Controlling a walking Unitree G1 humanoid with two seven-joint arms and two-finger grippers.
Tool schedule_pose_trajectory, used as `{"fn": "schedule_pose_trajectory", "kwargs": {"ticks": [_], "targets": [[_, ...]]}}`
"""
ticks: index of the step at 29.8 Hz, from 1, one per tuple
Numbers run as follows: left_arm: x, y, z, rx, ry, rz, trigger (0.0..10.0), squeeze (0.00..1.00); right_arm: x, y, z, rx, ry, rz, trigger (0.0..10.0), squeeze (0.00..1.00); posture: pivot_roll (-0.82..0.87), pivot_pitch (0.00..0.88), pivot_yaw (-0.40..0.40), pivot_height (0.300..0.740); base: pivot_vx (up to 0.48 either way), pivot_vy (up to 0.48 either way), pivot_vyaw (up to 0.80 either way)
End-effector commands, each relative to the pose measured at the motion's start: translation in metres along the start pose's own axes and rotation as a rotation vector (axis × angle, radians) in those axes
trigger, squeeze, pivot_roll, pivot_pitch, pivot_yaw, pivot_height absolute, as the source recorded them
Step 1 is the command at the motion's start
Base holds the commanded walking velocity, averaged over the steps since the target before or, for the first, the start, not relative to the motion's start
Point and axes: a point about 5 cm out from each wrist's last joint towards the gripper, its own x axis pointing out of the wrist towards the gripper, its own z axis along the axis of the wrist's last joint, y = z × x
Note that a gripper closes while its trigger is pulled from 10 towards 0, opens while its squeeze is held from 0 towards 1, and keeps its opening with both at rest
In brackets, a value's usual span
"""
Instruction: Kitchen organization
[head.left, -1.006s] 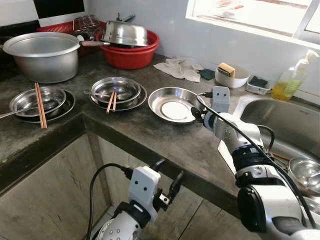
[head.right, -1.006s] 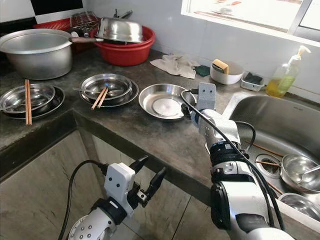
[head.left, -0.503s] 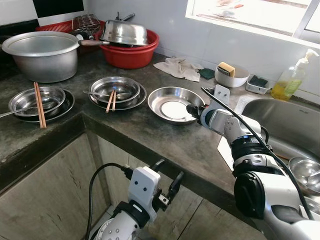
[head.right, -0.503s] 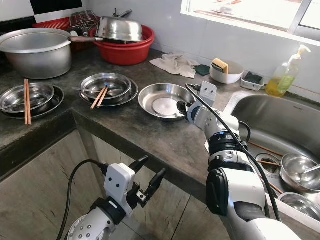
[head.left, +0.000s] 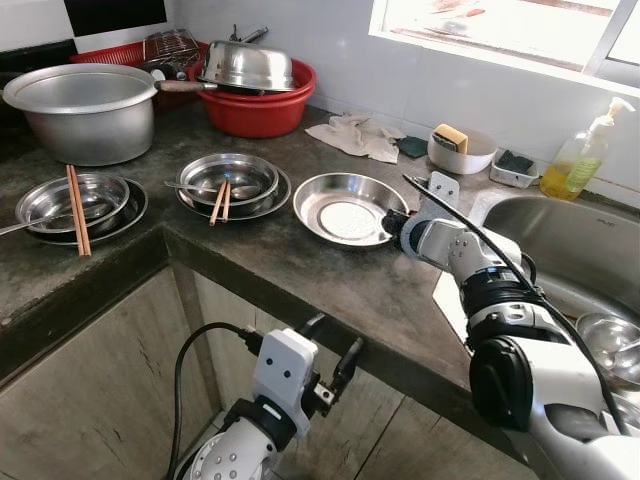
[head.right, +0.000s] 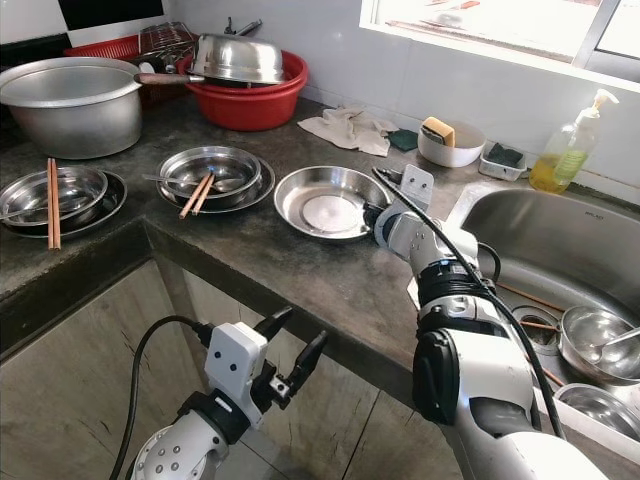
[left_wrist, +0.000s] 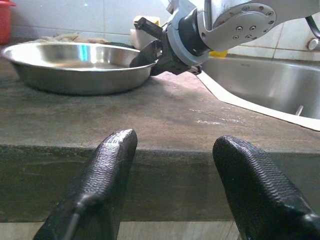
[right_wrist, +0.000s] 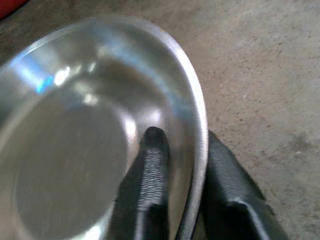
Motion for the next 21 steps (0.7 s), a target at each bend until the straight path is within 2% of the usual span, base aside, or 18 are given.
{"fn": "schedule_pose_trajectory", "kwargs": {"ticks": [1,9,10,14,15,16,19,21], "targets": [[0.001,-0.001,0.003,0.015,-0.019,-0.006,10.0,0.00,0.001,0.000,-0.004,0.024,0.035,-0.009,0.0,0.00,0.06,0.040,-0.122,0.740,0.000,0.000,0.00],[0.002,-0.001,0.004,0.020,-0.023,-0.002,10.0,0.00,0.000,-0.012,0.001,0.115,-0.013,-0.069,0.0,0.00,0.06,0.031,-0.121,0.740,0.000,0.000,0.00],[0.002,0.000,0.004,0.022,-0.024,0.000,10.0,0.00,-0.002,-0.019,0.007,0.156,-0.056,-0.098,0.0,0.00,0.06,0.031,-0.120,0.740,0.000,0.000,0.00],[0.002,0.000,0.004,0.023,-0.025,0.001,10.0,0.00,-0.005,-0.028,0.015,0.215,-0.124,-0.129,0.0,0.00,0.06,0.026,-0.117,0.740,0.000,0.000,0.00],[0.003,0.001,0.004,0.026,-0.025,0.001,10.0,0.00,-0.009,-0.033,0.024,0.241,-0.194,-0.137,0.0,0.00,0.06,0.024,-0.115,0.740,0.000,0.000,0.00],[0.003,0.001,0.004,0.027,-0.025,0.001,10.0,0.00,-0.010,-0.034,0.027,0.247,-0.218,-0.135,0.0,0.00,0.06,0.019,-0.114,0.740,0.000,0.000,0.00],[0.003,0.002,0.004,0.029,-0.025,0.000,10.0,0.00,-0.018,-0.027,0.039,0.242,-0.319,-0.078,0.0,0.00,0.06,0.016,-0.109,0.740,0.000,0.000,0.00],[0.004,0.003,0.004,0.033,-0.027,-0.001,10.0,0.00,-0.027,-0.018,0.047,0.211,-0.426,-0.027,0.0,0.00,0.06,0.014,-0.104,0.740,0.000,0.000,0.00]]}}
